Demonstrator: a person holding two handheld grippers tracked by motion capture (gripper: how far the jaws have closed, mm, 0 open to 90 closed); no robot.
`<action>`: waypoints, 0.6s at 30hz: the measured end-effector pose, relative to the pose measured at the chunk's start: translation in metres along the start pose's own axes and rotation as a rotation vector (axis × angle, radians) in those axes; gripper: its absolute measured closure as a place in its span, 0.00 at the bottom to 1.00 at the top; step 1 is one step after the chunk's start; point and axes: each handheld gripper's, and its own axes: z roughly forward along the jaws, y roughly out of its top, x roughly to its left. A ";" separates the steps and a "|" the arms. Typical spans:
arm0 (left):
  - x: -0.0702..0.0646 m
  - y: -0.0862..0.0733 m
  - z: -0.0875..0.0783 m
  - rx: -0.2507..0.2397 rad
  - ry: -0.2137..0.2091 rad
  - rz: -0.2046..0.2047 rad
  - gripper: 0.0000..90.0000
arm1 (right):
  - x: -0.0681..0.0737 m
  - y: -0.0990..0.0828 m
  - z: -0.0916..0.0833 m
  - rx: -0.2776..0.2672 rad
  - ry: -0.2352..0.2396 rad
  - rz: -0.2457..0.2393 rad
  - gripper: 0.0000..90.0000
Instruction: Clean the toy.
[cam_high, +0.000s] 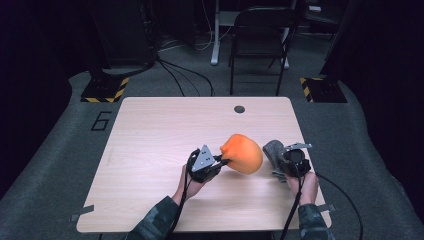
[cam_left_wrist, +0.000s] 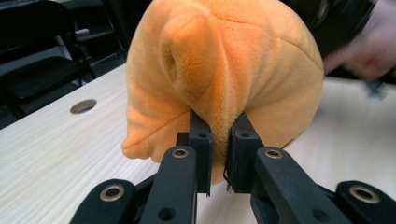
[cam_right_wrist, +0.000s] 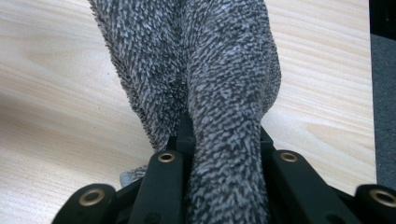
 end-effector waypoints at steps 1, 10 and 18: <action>0.000 0.000 0.000 0.000 0.000 0.000 0.92 | 0.000 0.000 0.000 0.000 0.000 0.000 0.82; 0.003 0.021 -0.015 0.042 0.005 -0.241 0.91 | 0.001 0.000 0.000 0.007 0.001 -0.004 0.82; 0.008 0.014 -0.010 0.094 -0.021 -0.368 0.91 | 0.002 0.000 0.000 0.012 0.007 -0.006 0.82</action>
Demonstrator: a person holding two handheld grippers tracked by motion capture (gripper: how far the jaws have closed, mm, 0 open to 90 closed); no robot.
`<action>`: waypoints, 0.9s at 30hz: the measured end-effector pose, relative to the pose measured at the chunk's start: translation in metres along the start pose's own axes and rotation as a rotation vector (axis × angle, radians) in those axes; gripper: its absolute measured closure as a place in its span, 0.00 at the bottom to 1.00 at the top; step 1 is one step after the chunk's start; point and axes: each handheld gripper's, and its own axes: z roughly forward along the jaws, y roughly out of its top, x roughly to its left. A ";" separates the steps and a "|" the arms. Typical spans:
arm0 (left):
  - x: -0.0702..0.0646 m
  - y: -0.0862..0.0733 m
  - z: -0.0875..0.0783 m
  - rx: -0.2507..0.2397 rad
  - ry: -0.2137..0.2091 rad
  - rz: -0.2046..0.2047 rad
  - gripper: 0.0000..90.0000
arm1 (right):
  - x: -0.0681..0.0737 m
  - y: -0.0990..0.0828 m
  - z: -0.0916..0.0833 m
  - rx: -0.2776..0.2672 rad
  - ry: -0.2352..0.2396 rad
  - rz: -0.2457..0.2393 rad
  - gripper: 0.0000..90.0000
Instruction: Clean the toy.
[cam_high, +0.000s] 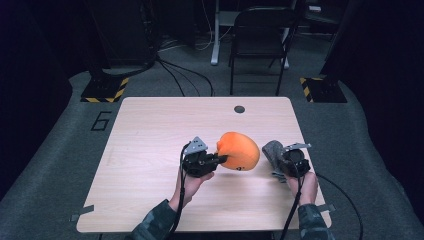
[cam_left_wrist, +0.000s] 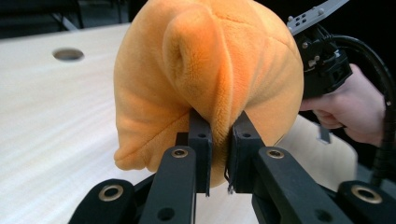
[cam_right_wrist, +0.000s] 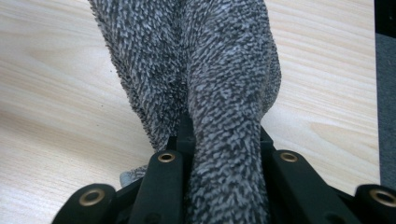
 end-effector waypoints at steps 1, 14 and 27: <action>0.002 -0.001 0.002 0.008 -0.008 -0.014 0.91 | 0.000 0.000 0.000 -0.008 0.000 0.006 0.82; 0.034 -0.038 0.037 0.109 -0.002 -0.204 0.89 | 0.001 0.001 0.001 -0.002 -0.002 0.000 0.82; 0.026 -0.038 0.038 0.105 0.025 -0.151 0.88 | 0.079 0.052 -0.059 -0.157 0.157 -0.145 0.82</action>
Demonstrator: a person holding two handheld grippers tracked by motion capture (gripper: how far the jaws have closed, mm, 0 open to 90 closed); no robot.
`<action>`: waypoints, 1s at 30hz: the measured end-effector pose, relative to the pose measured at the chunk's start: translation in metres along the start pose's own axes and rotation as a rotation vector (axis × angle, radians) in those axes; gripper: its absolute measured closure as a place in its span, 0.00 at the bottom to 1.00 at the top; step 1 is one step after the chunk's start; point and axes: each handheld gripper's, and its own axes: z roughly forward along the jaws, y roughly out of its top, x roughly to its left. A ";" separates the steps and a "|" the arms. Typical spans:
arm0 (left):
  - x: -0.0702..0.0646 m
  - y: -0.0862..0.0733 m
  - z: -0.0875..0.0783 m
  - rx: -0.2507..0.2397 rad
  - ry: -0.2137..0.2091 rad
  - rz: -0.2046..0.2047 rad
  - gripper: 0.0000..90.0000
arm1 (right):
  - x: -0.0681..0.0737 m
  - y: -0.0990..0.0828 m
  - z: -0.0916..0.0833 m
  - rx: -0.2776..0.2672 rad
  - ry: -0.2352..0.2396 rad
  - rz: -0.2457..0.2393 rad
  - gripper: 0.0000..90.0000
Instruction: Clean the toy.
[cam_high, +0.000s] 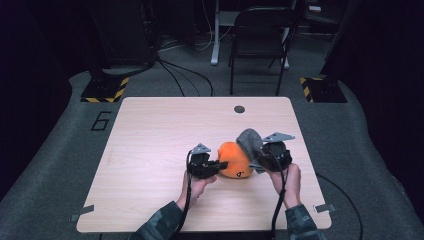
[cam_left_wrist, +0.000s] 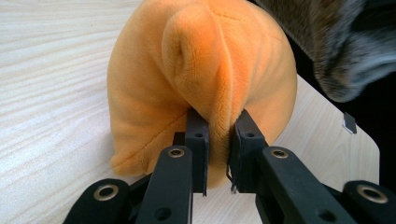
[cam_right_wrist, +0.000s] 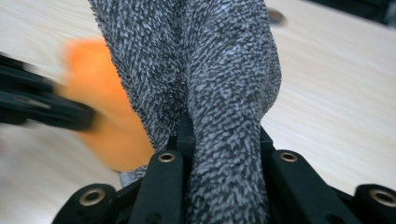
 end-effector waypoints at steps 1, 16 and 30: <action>-0.001 0.000 0.000 -0.001 -0.002 0.010 0.88 | 0.019 0.010 0.000 -0.016 0.034 -0.032 0.82; -0.005 -0.001 0.004 0.011 0.020 0.100 0.88 | 0.028 -0.005 0.025 0.065 -0.017 -0.096 0.81; -0.003 -0.001 0.005 0.008 0.013 0.094 0.88 | -0.032 -0.053 0.065 0.291 -0.069 0.042 0.81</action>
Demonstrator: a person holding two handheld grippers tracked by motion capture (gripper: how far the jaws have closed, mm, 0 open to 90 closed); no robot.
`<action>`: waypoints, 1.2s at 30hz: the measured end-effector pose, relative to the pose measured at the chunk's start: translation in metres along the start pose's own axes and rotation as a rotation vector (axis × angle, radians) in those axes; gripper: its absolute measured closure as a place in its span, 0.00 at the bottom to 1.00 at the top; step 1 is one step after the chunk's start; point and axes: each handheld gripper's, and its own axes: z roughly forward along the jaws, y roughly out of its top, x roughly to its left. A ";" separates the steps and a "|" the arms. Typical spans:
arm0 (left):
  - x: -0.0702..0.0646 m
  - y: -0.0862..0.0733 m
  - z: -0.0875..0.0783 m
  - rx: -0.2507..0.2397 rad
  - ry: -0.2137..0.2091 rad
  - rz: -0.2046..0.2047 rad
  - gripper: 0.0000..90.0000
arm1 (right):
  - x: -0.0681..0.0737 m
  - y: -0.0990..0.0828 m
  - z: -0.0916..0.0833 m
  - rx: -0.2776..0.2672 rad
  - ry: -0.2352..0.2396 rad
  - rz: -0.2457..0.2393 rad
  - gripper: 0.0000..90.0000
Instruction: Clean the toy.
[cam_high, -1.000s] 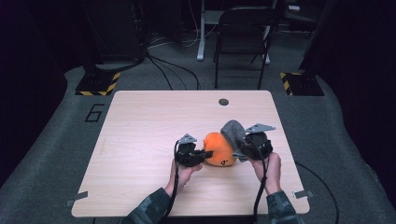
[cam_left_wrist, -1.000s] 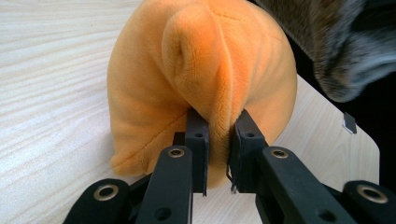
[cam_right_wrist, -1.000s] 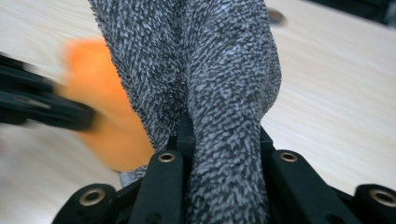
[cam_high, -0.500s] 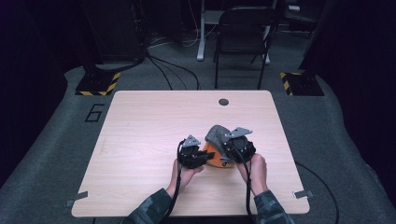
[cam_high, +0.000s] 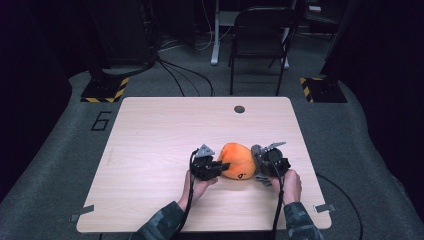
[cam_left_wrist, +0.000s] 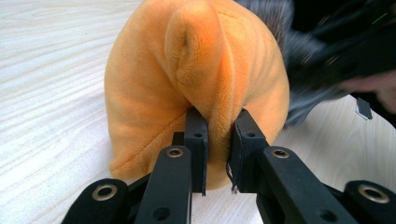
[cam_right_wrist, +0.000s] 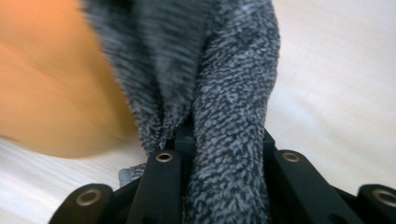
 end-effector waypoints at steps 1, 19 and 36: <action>0.000 0.000 0.000 0.000 0.000 0.000 0.88 | 0.000 0.000 0.000 0.000 0.000 0.000 0.81; -0.005 0.000 0.000 0.003 0.023 0.047 0.87 | 0.063 0.045 -0.082 -0.315 0.089 -0.129 0.80; -0.006 -0.001 0.003 0.002 0.011 0.043 0.87 | 0.026 0.015 -0.040 -0.152 0.015 -0.069 0.80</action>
